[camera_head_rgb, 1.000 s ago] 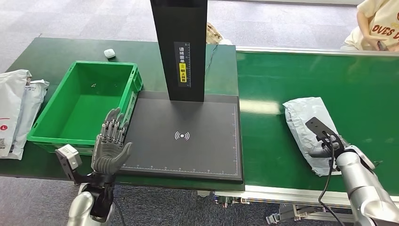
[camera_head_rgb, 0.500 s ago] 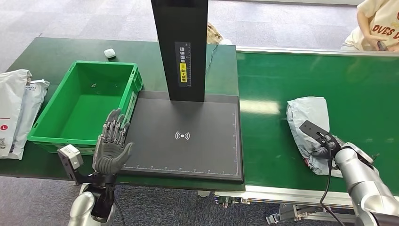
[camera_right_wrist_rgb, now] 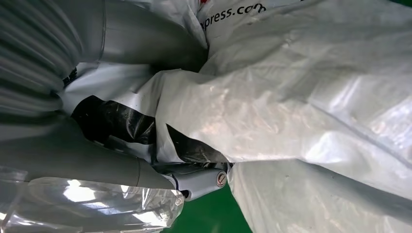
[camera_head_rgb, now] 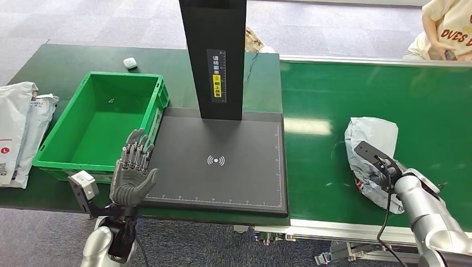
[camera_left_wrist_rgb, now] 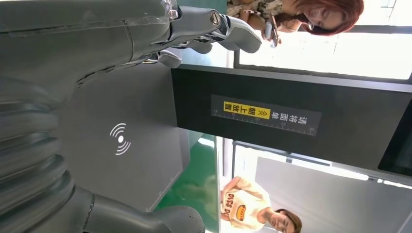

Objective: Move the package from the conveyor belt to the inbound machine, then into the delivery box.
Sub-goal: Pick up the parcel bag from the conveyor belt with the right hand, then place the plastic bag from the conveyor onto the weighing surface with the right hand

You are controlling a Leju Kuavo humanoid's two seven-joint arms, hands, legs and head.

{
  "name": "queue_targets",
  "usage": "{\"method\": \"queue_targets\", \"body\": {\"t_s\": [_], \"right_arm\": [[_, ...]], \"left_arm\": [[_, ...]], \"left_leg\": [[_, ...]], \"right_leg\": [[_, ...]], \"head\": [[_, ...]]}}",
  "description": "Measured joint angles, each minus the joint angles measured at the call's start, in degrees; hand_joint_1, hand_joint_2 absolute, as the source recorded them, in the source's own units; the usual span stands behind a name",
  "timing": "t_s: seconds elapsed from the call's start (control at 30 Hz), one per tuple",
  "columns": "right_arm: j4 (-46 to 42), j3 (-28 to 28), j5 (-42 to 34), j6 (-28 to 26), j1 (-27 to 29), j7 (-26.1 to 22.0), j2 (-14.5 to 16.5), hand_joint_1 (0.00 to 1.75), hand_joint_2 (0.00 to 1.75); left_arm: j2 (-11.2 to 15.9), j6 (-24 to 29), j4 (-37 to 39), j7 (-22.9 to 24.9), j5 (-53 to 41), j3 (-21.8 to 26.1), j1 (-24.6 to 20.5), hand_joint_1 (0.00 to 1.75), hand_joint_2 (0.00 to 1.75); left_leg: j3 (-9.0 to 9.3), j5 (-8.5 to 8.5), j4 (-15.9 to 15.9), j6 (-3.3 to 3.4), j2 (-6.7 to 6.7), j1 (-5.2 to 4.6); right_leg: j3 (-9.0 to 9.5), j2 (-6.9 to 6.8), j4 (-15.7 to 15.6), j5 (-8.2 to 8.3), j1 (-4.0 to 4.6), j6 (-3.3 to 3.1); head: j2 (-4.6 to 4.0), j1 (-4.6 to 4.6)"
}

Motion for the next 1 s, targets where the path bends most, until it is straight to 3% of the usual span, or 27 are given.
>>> {"method": "queue_targets", "body": {"t_s": [0.13,0.27,0.43,0.53,0.8,1.0], "right_arm": [[-0.7,-3.4,-6.8,-11.9,-0.2,-6.3,1.5,1.75,1.75],[-1.6,-7.3,-11.4,-15.6,-0.8,-11.0,2.8,1.75,1.75],[-6.6,-16.2,-29.5,-22.4,-0.1,-28.1,4.5,1.75,1.75],[-11.8,-20.6,-37.5,-25.3,1.1,-34.8,5.4,1.75,1.75],[-20.9,-24.9,-42.3,-26.9,4.0,-39.0,7.0,1.75,1.75],[-35.0,-21.4,-39.0,-30.1,8.0,-44.8,7.8,1.75,1.75]], "left_arm": [[0.0,1.2,-1.1,0.4,0.6,0.1,1.0,0.0,1.75],[0.1,1.8,-2.3,0.8,0.9,0.1,1.9,0.0,1.75],[0.1,3.1,-2.5,0.2,1.6,-0.4,2.0,0.0,1.75],[0.1,3.7,-2.5,-0.2,1.9,-0.9,1.9,0.0,1.75],[0.1,3.9,-2.4,-0.5,2.0,-1.6,1.6,0.0,1.75],[0.1,3.4,-1.8,-1.2,2.0,-2.0,0.7,0.0,1.75]], "left_leg": [[0.0,0.0,0.0,0.0,0.02,0.0],[-0.03,0.02,0.0,0.03,-0.07,0.0],[-0.04,0.03,0.0,0.04,-0.11,0.0],[-0.04,0.02,0.0,0.04,-0.11,0.0],[-0.02,0.02,0.0,0.05,-0.09,-0.01],[-0.02,0.02,0.0,0.03,-0.04,0.0]], "right_leg": [[-0.02,0.03,0.0,0.01,-0.02,0.0],[-0.02,-0.1,0.0,0.0,-0.01,0.01],[-0.03,-0.15,0.0,-0.02,-0.02,0.02],[-0.03,-0.13,0.0,-0.02,-0.02,0.03],[-0.03,-0.11,0.0,-0.02,-0.03,0.03],[-0.04,-0.02,0.0,-0.02,-0.02,0.02]], "head": [[0.0,-0.01],[0.0,0.0],[0.0,0.0],[0.0,0.0],[0.0,0.0],[0.0,-0.01]]}}
